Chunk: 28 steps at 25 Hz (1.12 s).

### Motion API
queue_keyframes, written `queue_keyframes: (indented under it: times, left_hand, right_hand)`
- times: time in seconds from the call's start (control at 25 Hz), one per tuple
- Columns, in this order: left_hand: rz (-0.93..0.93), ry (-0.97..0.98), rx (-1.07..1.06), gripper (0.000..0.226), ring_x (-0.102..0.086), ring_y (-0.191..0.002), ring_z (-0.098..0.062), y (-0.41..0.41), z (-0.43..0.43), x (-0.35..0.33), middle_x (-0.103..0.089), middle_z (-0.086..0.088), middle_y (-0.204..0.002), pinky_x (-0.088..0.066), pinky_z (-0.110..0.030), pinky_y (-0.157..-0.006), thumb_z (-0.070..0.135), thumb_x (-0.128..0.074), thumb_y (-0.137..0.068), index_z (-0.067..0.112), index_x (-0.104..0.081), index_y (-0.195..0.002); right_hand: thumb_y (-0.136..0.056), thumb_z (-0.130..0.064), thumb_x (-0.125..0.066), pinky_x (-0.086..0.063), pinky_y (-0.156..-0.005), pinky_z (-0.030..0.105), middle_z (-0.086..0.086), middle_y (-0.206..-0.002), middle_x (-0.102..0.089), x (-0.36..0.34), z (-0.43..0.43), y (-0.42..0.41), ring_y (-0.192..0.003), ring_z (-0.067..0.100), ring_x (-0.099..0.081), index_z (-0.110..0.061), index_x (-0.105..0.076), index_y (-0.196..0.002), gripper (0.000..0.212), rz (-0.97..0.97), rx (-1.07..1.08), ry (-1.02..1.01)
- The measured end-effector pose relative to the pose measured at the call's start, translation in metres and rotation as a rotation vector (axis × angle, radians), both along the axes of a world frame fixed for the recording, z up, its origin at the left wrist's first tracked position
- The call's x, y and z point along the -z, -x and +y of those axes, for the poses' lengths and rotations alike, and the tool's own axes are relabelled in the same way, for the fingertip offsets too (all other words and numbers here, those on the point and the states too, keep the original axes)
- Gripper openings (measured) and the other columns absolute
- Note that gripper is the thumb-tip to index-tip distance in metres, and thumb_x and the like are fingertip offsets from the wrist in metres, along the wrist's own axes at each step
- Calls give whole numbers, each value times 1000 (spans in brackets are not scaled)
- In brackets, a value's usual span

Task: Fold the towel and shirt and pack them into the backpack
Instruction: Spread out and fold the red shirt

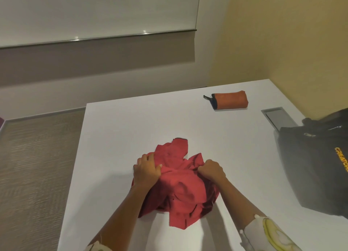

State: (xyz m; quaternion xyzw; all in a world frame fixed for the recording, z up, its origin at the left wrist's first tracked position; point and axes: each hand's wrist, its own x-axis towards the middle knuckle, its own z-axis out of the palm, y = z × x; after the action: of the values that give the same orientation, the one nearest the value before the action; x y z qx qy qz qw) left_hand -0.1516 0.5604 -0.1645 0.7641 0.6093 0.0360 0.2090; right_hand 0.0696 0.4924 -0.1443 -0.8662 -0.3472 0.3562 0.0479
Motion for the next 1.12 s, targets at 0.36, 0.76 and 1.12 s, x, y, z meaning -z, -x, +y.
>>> queue_keyframes:
  times: [0.36, 0.76, 1.12]
  left_hand:
    - [-227, 270, -43, 26, -64, -108, -25, -46, 17, -21, -72, 0, -107, -43, -43, -101, 42, -59, -90, 25, -71, -107]
    - [-1012, 337, 60, 18, -67, -74, -1, -68, 112, -191, -73, 8, -84, -53, -15, -74, 11, -57, -97, 9, -68, -110]
    - [-1395, -47, -87, 14, -62, -63, 3, -55, 173, -297, -70, 16, -66, -51, -16, -66, 9, -55, -97, 17, -66, -93]
  right_hand:
    - [-84, -41, -62, -41, -98, 41, 1, -122, -61, -8, 12, 4, -119, 24, -50, -24, -62, -121, 41, -3, -298, -238]
    - [-64, -40, -79, -51, -97, 43, 0, -107, -72, -66, 76, -12, -99, 23, -68, -26, -72, -105, 45, 420, -170, -317]
    - [-68, -41, -86, -57, -89, 33, -1, -94, -77, -194, 126, -55, -89, 17, -73, -21, -76, -99, 38, 475, -276, -558]
